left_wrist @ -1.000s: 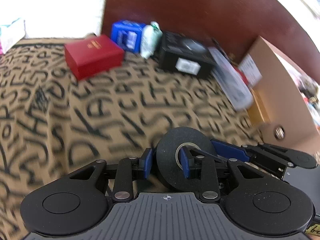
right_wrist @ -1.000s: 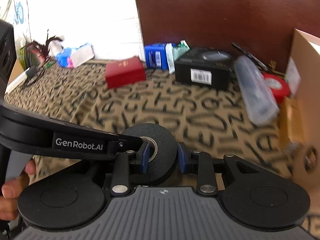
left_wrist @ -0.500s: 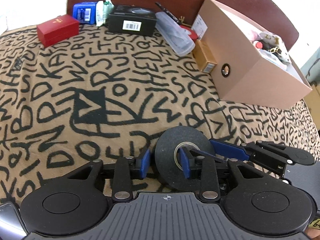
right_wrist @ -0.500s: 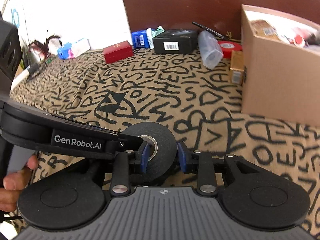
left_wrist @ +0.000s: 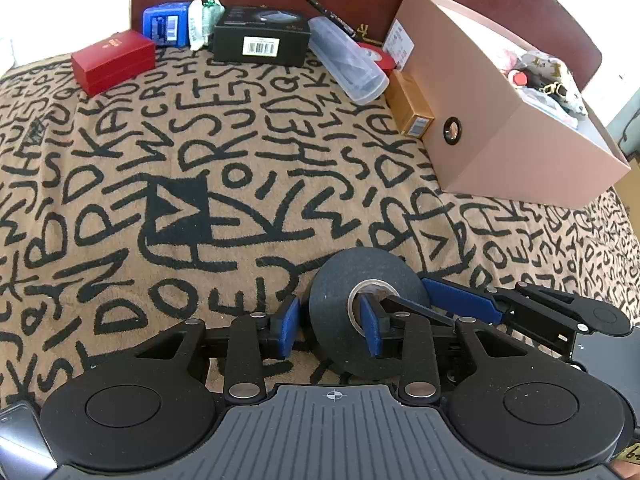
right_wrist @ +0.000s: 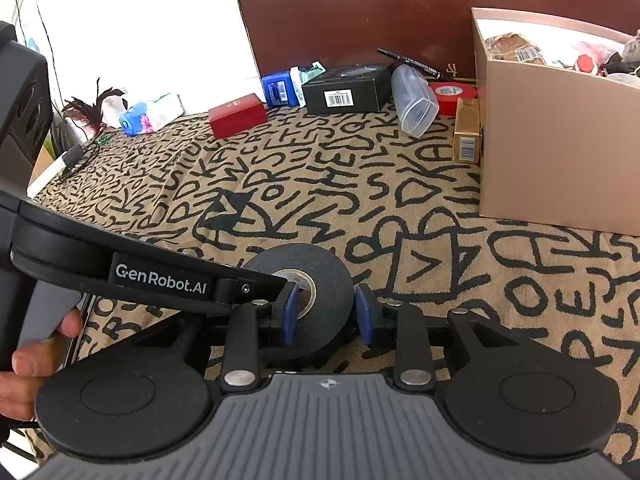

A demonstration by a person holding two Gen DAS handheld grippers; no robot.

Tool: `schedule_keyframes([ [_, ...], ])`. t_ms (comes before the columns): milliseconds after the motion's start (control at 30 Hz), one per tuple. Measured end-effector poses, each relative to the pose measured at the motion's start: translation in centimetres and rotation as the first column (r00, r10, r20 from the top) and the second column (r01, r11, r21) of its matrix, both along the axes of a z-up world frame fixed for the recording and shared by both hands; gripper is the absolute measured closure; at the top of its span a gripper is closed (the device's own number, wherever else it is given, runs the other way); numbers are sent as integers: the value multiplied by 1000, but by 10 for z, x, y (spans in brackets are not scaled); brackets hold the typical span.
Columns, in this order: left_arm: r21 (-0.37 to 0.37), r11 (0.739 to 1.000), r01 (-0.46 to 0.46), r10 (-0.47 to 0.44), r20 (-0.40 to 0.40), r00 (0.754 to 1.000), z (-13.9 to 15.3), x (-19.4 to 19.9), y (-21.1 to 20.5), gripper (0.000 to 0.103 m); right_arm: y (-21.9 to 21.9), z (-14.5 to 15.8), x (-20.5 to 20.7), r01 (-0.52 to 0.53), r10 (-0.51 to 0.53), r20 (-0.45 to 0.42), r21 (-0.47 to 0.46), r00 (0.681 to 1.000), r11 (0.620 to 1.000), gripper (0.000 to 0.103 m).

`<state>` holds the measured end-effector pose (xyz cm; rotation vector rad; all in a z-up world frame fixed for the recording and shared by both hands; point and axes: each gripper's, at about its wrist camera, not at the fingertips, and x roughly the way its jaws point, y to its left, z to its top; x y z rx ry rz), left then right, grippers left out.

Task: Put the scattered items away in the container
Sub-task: 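Lift the tape roll with the left gripper and carry it over the box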

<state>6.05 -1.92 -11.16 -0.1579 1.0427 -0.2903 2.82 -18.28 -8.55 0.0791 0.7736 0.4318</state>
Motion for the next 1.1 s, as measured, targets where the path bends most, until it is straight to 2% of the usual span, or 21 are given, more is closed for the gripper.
schedule_keyframes([
  [133, 21, 1000, 5, -5, -9, 1000, 5, -5, -11, 64, -8, 5, -8, 5, -5, 1, -2, 1000, 1000, 71],
  [167, 21, 1000, 9, -8, -10, 1000, 6, -5, -15, 60, -12, 6, -10, 10, -10, 6, -2, 1000, 1000, 72],
  [233, 24, 1000, 20, -20, -3, 1000, 11, -7, -24, 58, -20, 11, -16, 25, -25, 21, 0, 999, 1000, 73],
  [533, 32, 997, 74, -76, 96, 992, 53, -12, -67, 57, -59, 45, -35, 94, -96, 146, 19, 985, 995, 75],
  [733, 49, 994, 93, -102, 221, 970, 98, -2, -92, 62, -78, 80, -31, 124, -128, 283, 31, 951, 992, 75],
  [867, 41, 993, 114, -122, 287, 950, 121, 18, -108, 61, -93, 98, -16, 159, -162, 349, 39, 923, 987, 75],
  [1100, 23, 988, 154, -152, 353, 923, 140, 60, -136, 62, -115, 114, 22, 220, -220, 409, 46, 886, 974, 75],
])
